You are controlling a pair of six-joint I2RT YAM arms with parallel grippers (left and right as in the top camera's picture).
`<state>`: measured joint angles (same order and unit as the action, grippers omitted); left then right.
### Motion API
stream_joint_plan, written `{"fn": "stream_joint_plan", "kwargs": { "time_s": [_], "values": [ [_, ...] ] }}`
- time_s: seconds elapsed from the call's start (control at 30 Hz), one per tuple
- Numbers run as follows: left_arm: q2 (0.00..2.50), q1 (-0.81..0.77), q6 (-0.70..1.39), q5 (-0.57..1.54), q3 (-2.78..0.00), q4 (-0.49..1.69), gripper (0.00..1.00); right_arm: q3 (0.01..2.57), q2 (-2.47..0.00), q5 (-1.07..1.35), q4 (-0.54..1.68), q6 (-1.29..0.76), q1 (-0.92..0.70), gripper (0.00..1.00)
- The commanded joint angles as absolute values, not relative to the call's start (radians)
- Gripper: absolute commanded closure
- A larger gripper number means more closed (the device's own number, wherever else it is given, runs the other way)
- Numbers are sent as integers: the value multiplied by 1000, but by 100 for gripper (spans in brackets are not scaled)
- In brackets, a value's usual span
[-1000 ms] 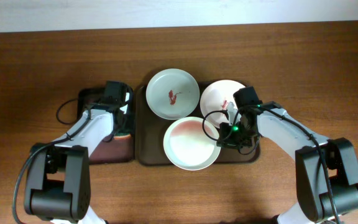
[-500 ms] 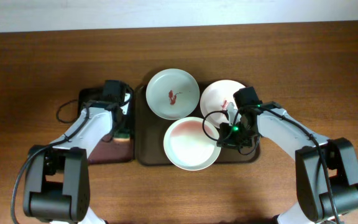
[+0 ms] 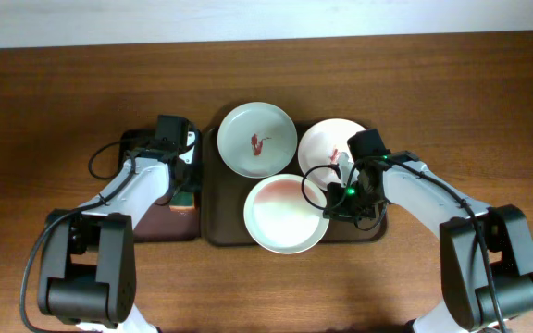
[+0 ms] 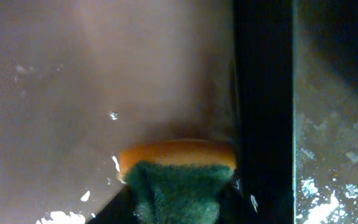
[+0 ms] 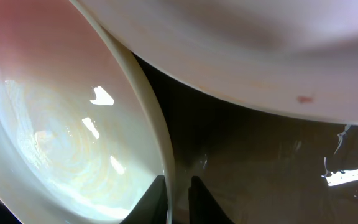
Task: Clean dirty plates on tray and stack at the side
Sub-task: 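Lift the cleaned plate with the right gripper and place it right of the tray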
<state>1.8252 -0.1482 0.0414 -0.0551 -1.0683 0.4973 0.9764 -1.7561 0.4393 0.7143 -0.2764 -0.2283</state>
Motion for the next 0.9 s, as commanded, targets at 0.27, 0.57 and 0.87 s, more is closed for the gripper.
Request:
{"fn": "stream_joint_plan", "kwargs": {
  "time_s": [0.27,0.57,0.87],
  "values": [
    [1753,-127,33,-47,-1142,601,50,989,-1758,437,696,-266,-231,96],
    [1618,-127,63,57,-1143,823,18,1074,-1584,273,757,-195,-250,96],
    [1619,-128,63,57,-1143,828,7,1145,-1516,-390,752,-195,-561,96]
  ]
}}
